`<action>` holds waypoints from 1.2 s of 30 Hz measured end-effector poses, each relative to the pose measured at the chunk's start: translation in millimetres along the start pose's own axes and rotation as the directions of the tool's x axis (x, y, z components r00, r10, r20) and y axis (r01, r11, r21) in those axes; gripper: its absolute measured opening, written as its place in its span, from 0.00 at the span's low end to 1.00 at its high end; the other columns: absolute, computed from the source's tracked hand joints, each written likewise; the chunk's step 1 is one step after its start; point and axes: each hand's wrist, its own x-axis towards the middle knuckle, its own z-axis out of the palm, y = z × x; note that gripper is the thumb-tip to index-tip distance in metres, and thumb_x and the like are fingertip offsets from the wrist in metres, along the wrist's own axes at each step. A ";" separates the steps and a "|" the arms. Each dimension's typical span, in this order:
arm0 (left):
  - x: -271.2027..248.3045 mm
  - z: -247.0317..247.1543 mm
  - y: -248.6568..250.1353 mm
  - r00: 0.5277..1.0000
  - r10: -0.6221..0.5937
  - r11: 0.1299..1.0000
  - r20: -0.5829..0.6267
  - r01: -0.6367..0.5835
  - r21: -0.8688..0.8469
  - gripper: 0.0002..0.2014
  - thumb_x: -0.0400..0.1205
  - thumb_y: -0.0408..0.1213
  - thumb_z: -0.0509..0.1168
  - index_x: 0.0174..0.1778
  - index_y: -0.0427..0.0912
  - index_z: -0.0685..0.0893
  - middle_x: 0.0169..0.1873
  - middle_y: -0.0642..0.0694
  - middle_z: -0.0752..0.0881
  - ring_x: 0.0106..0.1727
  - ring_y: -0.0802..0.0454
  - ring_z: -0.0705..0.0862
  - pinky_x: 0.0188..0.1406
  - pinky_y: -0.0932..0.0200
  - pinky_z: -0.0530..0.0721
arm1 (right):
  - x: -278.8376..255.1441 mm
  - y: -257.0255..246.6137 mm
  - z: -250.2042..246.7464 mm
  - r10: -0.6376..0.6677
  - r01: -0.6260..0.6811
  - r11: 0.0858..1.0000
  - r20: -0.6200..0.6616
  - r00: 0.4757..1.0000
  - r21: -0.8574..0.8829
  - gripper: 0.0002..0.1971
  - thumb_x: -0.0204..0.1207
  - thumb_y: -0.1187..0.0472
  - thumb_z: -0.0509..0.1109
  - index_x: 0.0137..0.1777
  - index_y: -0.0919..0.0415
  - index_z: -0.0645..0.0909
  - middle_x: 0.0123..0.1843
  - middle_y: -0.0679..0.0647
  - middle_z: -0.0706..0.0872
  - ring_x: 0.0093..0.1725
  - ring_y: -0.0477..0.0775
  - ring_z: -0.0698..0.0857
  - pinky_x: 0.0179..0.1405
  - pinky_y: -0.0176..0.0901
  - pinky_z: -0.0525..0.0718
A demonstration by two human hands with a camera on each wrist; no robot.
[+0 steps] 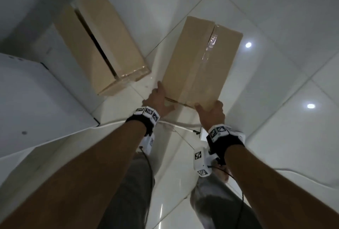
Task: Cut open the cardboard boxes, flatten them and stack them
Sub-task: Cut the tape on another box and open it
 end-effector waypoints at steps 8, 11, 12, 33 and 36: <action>-181.8 -143.1 89.8 0.949 0.188 0.981 -0.252 -0.192 0.008 0.79 0.47 0.59 0.90 0.87 0.67 0.42 0.75 0.38 0.64 0.71 0.34 0.77 0.64 0.31 0.85 | -145.8 -143.7 -167.7 -0.423 0.456 0.830 -0.171 0.890 0.321 0.40 0.73 0.44 0.80 0.82 0.51 0.68 0.67 0.37 0.81 0.60 0.31 0.82 0.61 0.29 0.82; -270.0 -201.1 120.7 0.872 0.146 0.981 -0.466 -0.189 -0.046 0.76 0.49 0.61 0.89 0.87 0.61 0.45 0.70 0.42 0.67 0.65 0.38 0.79 0.61 0.36 0.87 | -224.7 -214.7 -237.0 -0.598 0.618 0.745 -0.162 0.785 0.249 0.37 0.72 0.42 0.78 0.79 0.45 0.70 0.66 0.41 0.81 0.62 0.34 0.81 0.57 0.30 0.82; -302.3 -223.6 130.0 0.843 0.119 0.981 -0.525 -0.183 -0.072 0.73 0.52 0.61 0.89 0.86 0.61 0.47 0.70 0.42 0.68 0.65 0.38 0.79 0.60 0.39 0.86 | -257.0 -237.5 -257.0 -0.653 0.670 0.707 -0.157 0.741 0.225 0.37 0.69 0.39 0.75 0.79 0.43 0.70 0.68 0.46 0.81 0.66 0.43 0.81 0.62 0.40 0.84; -880.8 -355.5 -281.0 0.430 -0.808 0.184 -0.403 -0.466 -0.866 0.54 0.56 0.71 0.75 0.76 0.47 0.68 0.58 0.43 0.81 0.46 0.46 0.82 0.45 0.36 0.93 | -803.6 -336.3 4.9 -0.769 0.993 0.108 0.630 0.108 -0.038 0.29 0.80 0.39 0.67 0.76 0.51 0.71 0.70 0.48 0.79 0.70 0.57 0.79 0.71 0.55 0.77; -891.7 -317.3 -373.7 0.563 -0.800 -0.027 -0.207 -0.379 -0.925 0.49 0.60 0.73 0.74 0.70 0.44 0.77 0.52 0.40 0.81 0.42 0.44 0.80 0.41 0.40 0.93 | -793.3 -309.3 93.8 -0.604 0.913 -0.018 0.732 0.315 -0.407 0.41 0.82 0.39 0.65 0.88 0.51 0.52 0.86 0.58 0.62 0.81 0.66 0.67 0.76 0.58 0.71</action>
